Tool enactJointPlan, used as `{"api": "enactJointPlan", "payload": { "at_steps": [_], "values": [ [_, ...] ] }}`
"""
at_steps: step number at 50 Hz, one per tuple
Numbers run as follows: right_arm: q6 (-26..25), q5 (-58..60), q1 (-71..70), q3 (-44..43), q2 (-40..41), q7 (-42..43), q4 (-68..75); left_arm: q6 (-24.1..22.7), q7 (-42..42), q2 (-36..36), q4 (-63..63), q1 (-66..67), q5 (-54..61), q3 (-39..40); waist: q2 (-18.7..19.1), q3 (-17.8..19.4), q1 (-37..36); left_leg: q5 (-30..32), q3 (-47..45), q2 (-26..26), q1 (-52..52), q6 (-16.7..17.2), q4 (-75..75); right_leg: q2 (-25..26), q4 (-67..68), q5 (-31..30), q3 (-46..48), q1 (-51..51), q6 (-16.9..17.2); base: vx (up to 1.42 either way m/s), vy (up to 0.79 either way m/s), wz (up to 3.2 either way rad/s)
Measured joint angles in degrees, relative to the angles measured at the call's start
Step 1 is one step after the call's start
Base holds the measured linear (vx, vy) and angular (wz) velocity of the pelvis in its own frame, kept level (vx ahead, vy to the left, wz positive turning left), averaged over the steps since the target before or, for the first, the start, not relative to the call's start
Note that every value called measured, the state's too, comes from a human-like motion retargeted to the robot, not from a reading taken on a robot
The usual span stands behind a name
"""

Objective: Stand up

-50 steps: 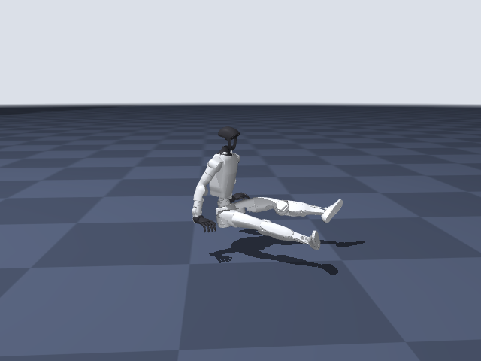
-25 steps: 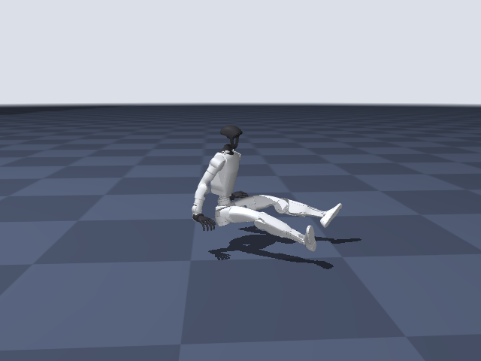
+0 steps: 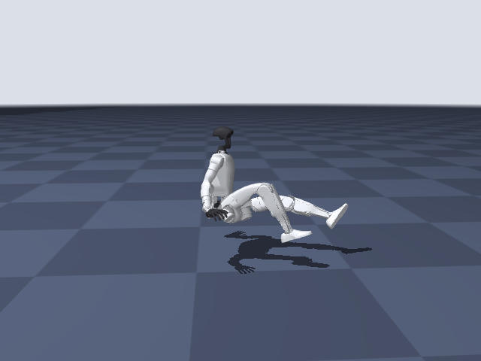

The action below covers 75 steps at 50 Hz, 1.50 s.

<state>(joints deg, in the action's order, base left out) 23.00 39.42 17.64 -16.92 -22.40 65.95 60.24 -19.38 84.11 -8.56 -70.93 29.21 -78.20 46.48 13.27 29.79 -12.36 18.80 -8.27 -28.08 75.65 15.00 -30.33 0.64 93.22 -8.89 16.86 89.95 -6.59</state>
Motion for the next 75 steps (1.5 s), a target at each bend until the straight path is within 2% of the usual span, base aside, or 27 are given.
{"api": "enactJointPlan", "payload": {
  "at_steps": [5,7,8,10,13,19,22,23,25,27,32,33,36,37,38,40,43,45,47,49,52,55,58,63,67,70,75],
  "values": [
    [1.28,-6.07,-9.55,-1.73,-6.56,-7.76,0.17,0.84,0.36,1.42,1.18,1.57,3.3,-2.58,1.14,0.0,0.86,0.27,-0.41,3.37,1.05,0.0,-5.78,1.75,16.38,5.01,2.79,0.0,-2.33,-0.04,-0.06,1.04],
    [1.8,-8.83,-15.21,-1.61,-10.06,-12.54,0.93,2.93,2.43,2.06,1.05,0.79,4.44,-3.35,1.95,0.0,0.39,-0.29,-0.54,3.26,4.35,0.0,-9.64,-0.9,21.07,14.97,3.98,0.0,-2.47,-0.02,0.11,0.33],
    [1.79,-10.28,-17.87,-1.27,-11.6,-15.13,1.5,4.6,4.79,1.97,1.08,0.77,5.89,-4.38,2.38,0.0,0.56,-0.33,-0.63,3.36,5.95,0.0,-11.89,-2.37,21.34,14.65,4.58,0.0,-2.76,-0.05,-0.02,0.62],
    [1.39,-12.62,-21.87,-0.56,-13.62,-19.09,2.47,7.43,8.39,1.93,1.14,0.52,6.81,-6.61,3.69,0.0,1.29,0.34,-0.43,4.05,8.26,0.0,-15.82,-0.37,20.77,15.24,4.1,0.0,-1.21,-0.01,-0.13,0.91],
    [1.0,-15.57,-27.41,0.07,-17.56,-24.57,2.85,6.18,8.39,2.79,-0.51,-2.19,7.34,-9.01,7.43,0.0,0.53,0.22,-0.18,4.19,12.95,0.0,-22.51,-3.27,23.33,18.23,6.05,0.0,-0.85,0.11,0.08,0.52],
    [0.42,-17.58,-32.85,-1.42,-25.61,-33.14,2.8,7.72,8.39,1.18,-6.11,-9.17,6.33,-13.61,11.94,0.0,-0.86,-1.76,-6.66,4.06,14.3,0.0,-32.03,-3.24,28.16,28.13,-1.52,0.0,9.28,0.11,0.04,0.7],
    [0.29,-17.9,-35.33,-2.82,-28.62,-36.47,3.23,8.02,8.39,0.06,-8.41,-13.36,4.8,-14.13,12.02,0.0,-1.96,-4.72,-11.36,3.08,14.3,0.0,-36.94,-3.16,30.51,33.0,-5.61,0.0,13.15,0.14,-0.03,0.54],
    [0.41,-18.12,-36.19,-2.89,-29.49,-37.42,3.44,8.17,8.39,-0.38,-9.1,-14.55,4.21,-14.01,11.25,0.0,-2.54,-5.82,-12.69,2.82,14.3,0.0,-38.66,-4.24,31.78,34.0,-7.22,0.0,13.65,0.1,-0.13,0.27],
    [0.31,-18.15,-38.02,-3.29,-30.27,-39.42,4.26,8.6,8.39,-1.4,-9.95,-16.55,3.11,-13.61,9.01,0.0,-3.49,-7.6,-14.15,2.82,14.3,0.0,-42.06,-2.02,32.48,35.68,-10.42,0.0,16.14,0.09,-0.23,0.08],
    [-0.15,-18.06,-39.9,-3.58,-29.93,-41.62,5.2,9.06,8.39,-2.38,-10.49,-17.91,1.65,-12.02,4.96,0.0,-4.82,-10.41,-14.11,2.79,14.3,0.0,-45.96,-0.4,33.55,37.24,-14.9,0.0,17.37,0.13,-0.27,-0.33],
    [0.78,-20.82,-43.28,1.26,-25.52,-44.82,5.92,10.19,8.39,-6.18,-11.94,-16.54,-0.27,-6.48,-11.86,0.0,-6.88,-19.7,-8.17,2.63,14.3,-0.85,-62.38,6.39,34.62,43.45,-26.01,-4.14,16.33,0.17,-0.43,-0.8],
    [1.13,-21.4,-43.57,2.92,-24.05,-45.24,5.87,10.36,8.39,-7.29,-12.24,-15.37,-0.52,-5.13,-14.52,0.0,-7.21,-21.57,-5.54,3.32,14.3,-3.13,-66.59,6.68,34.7,45.9,-27.09,-6.81,16.2,0.19,-0.41,-0.67],
    [1.38,-22.84,-44.34,7.5,-19.47,-46.12,6.16,10.65,8.39,-11.19,-13.77,-12.18,-0.64,-1.62,-20.43,0.0,-6.6,-29.32,-1.95,4.58,14.3,-15.29,-80.18,5.96,34.79,51.95,-30.08,-14.6,18.46,0.16,-0.22,0.05],
    [1.32,-23.12,-44.71,8.45,-18.52,-46.24,6.25,10.69,8.39,-11.95,-14.21,-11.73,-0.62,-0.98,-22.22,0.0,-6.39,-32.38,-0.59,5.26,14.3,-17.88,-84.62,5.39,34.85,53.89,-31.4,-16.46,19.31,0.19,-0.13,0.22],
    [1.28,-23.12,-45.13,8.74,-18.29,-46.23,6.29,10.73,8.39,-11.84,-14.4,-11.96,-0.65,-1.07,-23.87,0.0,-6.48,-34.91,2.25,7.48,14.3,-18.52,-88.53,5.17,34.79,55.92,-33.46,-17.64,20.56,0.15,-0.14,0.18],
    [1.16,-24.1,-45.85,10.63,-15.18,-46.41,6.88,11.16,8.39,-14.03,-15.28,-10.3,-0.54,0.87,-26.09,0.0,-5.65,-40.27,8.96,10.93,14.3,-24.49,-99.72,4.2,34.89,58.78,-32.85,-19.94,21.39,0.08,-0.15,0.33],
    [1.03,-25.43,-48.62,10.64,-11.99,-45.52,7.58,10.73,8.39,-15.99,-15.91,-11.49,-0.51,2.26,-30.95,0.0,-3.26,-52.69,16.94,12.48,14.3,-18.93,-111.1,1.95,35.46,58.88,-32.93,-15.43,21.54,0.0,-0.27,0.64],
    [0.88,-26.24,-50.83,10.58,-9.87,-44.57,8.42,10.24,8.39,-17.69,-16.57,-12.7,-1.14,3.69,-33.2,0.0,-3.22,-57.71,19.28,9.66,14.3,-14.43,-110.61,2.42,36.31,58.89,-32.53,-12.06,21.54,0.02,-0.29,0.19],
    [0.49,-26.95,-52.35,10.55,-8.75,-44.07,9.85,9.93,8.39,-19.7,-18.06,-13.69,-2.17,3.55,-33.3,0.0,-5.29,-62.4,19.32,10.75,14.3,-12.51,-110.16,3.07,37.47,58.89,-31.96,-9.55,21.54,0.21,-0.26,-0.22],
    [0.1,-27.03,-53.58,10.39,-8.39,-44.76,10.59,9.87,8.39,-20.83,-20.66,-14.43,-3.23,2.43,-34.14,0.0,-6.22,-65.81,21.4,7.33,14.3,-7.97,-112.2,3.96,39.05,58.89,-32.1,-6.25,21.54,0.24,-0.24,-0.14],
    [-0.09,-26.87,-56.03,11.36,-7.53,-46.7,9.94,10.23,8.39,-21.76,-26.38,-14.65,-4.42,0.79,-36.36,0.0,-6.58,-68.65,19.55,7.73,14.3,-7.32,-112.77,6.06,40.37,58.89,-33.03,-2.2,21.54,0.11,-0.12,-0.39],
    [0.81,-27.64,-59.09,14.23,-6.01,-47.11,7.57,12.97,8.39,-18.59,-26.47,-11.61,-5.75,0.98,-38.05,0.0,-4.9,-68.8,19.02,6.9,14.3,-6.52,-112.01,7.82,40.32,58.89,-32.99,-0.05,21.53,0.0,-0.04,-0.41],
    [2.14,-28.87,-62.09,16.6,-4.94,-47.78,4.16,14.98,1.43,-16.99,-26.47,-12.01,-7.7,1.17,-38.31,0.0,-2.84,-68.22,18.7,5.12,14.3,-6.46,-109.82,9.18,37.3,58.89,-32.14,0.0,21.53,0.17,-0.03,-0.47],
    [4.06,-31.72,-64.95,17.05,-4.57,-49.01,-1.37,22.62,-24.9,-18.12,-26.47,-21.01,-14.56,1.91,-37.48,0.0,0.53,-64.73,16.61,0.16,14.3,-6.3,-101.38,9.25,28.56,58.89,-31.32,0.0,20.94,0.06,0.08,-0.17],
    [5.32,-34.55,-65.92,15.36,-4.24,-51.67,-2.22,27.76,-43.5,-21.38,-26.47,-34.51,-21.78,2.33,-35.04,0.0,1.85,-60.15,14.75,-4.33,14.3,-6.59,-91.38,7.67,19.85,58.89,-27.73,0.0,17.53,0.19,-0.04,-0.02],
    [6.22,-35.69,-66.38,13.49,-4.59,-54.42,-1.24,25.49,-42.16,-23.99,-26.47,-46.0,-22.07,1.0,-32.47,0.0,2.97,-56.44,12.85,-5.22,14.3,-6.44,-83.44,6.01,13.71,58.87,-25.29,-0.03,15.16,0.19,0.06,0.2],
    [6.81,-34.38,-65.56,9.16,-3.67,-58.2,3.16,19.79,-39.83,-26.0,-26.47,-60.77,-15.42,1.77,-23.28,-0.64,5.42,-50.12,13.93,-1.21,14.3,-6.4,-68.91,4.46,-1.2,55.12,-18.78,-4.02,11.53,0.19,0.16,0.06]
  ]
}}
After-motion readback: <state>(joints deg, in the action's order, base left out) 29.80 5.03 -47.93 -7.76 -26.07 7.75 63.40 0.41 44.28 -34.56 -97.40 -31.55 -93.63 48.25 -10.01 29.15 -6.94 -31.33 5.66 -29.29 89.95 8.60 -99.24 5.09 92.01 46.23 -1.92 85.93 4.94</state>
